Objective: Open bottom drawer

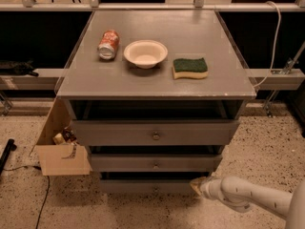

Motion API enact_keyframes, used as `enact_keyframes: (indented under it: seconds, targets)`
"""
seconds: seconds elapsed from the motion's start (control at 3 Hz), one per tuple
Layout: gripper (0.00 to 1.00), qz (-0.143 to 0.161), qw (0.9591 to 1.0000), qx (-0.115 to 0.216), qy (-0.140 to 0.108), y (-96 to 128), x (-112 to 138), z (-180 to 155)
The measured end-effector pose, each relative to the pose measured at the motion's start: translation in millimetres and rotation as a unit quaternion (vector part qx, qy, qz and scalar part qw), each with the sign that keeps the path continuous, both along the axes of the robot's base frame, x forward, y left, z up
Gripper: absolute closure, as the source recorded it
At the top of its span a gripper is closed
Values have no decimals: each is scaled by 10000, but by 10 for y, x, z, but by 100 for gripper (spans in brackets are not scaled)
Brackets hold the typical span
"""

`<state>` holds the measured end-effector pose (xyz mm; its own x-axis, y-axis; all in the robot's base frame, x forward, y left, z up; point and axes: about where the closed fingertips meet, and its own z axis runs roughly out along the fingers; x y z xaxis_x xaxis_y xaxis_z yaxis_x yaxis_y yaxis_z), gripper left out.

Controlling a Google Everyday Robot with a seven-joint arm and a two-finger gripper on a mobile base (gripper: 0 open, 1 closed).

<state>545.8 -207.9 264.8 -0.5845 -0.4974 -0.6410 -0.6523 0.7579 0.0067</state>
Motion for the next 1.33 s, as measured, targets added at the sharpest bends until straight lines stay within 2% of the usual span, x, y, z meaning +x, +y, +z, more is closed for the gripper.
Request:
enact_keyframes:
  seconds: [0.67, 1.0, 1.33]
  targets:
    - [10, -30, 10000, 17, 76, 23, 6, -35]
    - [0, -71, 9998, -38, 169, 107, 37, -125]
    - [0, -73, 9998, -47, 168, 111, 42, -127]
